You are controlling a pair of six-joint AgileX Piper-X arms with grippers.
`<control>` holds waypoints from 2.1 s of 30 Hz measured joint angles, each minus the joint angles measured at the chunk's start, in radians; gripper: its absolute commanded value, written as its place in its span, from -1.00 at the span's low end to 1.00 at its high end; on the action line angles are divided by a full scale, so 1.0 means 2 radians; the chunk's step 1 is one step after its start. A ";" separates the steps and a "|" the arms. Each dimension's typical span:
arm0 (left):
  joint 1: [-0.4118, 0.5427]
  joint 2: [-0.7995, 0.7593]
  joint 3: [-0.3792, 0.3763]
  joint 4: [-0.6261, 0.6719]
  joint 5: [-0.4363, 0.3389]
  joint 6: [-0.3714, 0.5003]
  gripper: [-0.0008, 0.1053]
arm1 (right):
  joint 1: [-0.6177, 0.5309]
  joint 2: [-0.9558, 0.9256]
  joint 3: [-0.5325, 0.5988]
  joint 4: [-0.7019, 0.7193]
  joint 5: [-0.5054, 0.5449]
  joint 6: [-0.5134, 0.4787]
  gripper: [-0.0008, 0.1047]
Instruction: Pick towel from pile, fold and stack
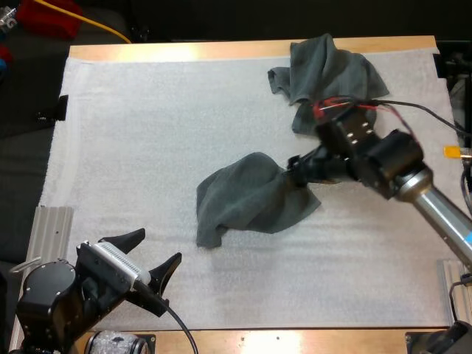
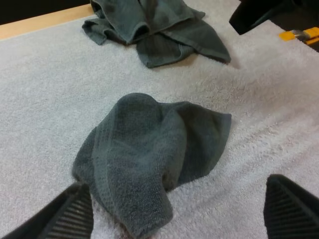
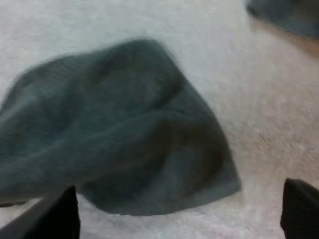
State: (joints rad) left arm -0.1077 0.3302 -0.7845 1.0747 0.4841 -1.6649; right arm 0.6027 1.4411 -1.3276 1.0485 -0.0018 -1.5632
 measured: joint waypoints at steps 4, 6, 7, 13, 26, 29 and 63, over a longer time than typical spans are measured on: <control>0.000 0.000 0.000 0.000 0.000 0.000 0.31 | -0.035 0.000 0.044 -0.009 -0.031 0.000 0.49; 0.000 0.000 0.000 0.001 0.000 0.000 0.31 | -0.050 0.000 0.066 -0.023 -0.052 0.000 0.49; 0.000 0.000 0.000 0.002 0.000 0.000 0.31 | -0.056 0.000 0.077 -0.031 -0.061 0.001 0.49; 0.000 0.000 0.000 0.037 0.000 0.000 0.31 | -0.084 0.000 0.133 -0.086 -0.113 0.011 0.49; 0.000 0.004 0.000 0.074 0.000 -0.006 0.31 | -0.108 0.012 0.248 -0.235 -0.166 0.067 0.49; 0.000 0.017 0.000 0.078 0.006 -0.011 0.31 | -0.108 0.034 0.250 -0.255 -0.176 0.075 0.49; 0.000 0.037 0.000 0.098 0.033 -0.026 0.31 | -0.110 0.116 0.250 -0.322 -0.229 0.132 -0.87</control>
State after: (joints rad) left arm -0.1077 0.4040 -0.7845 1.2712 0.5501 -1.7161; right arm 0.3827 1.6726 -0.8278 0.4055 -0.4589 -1.3000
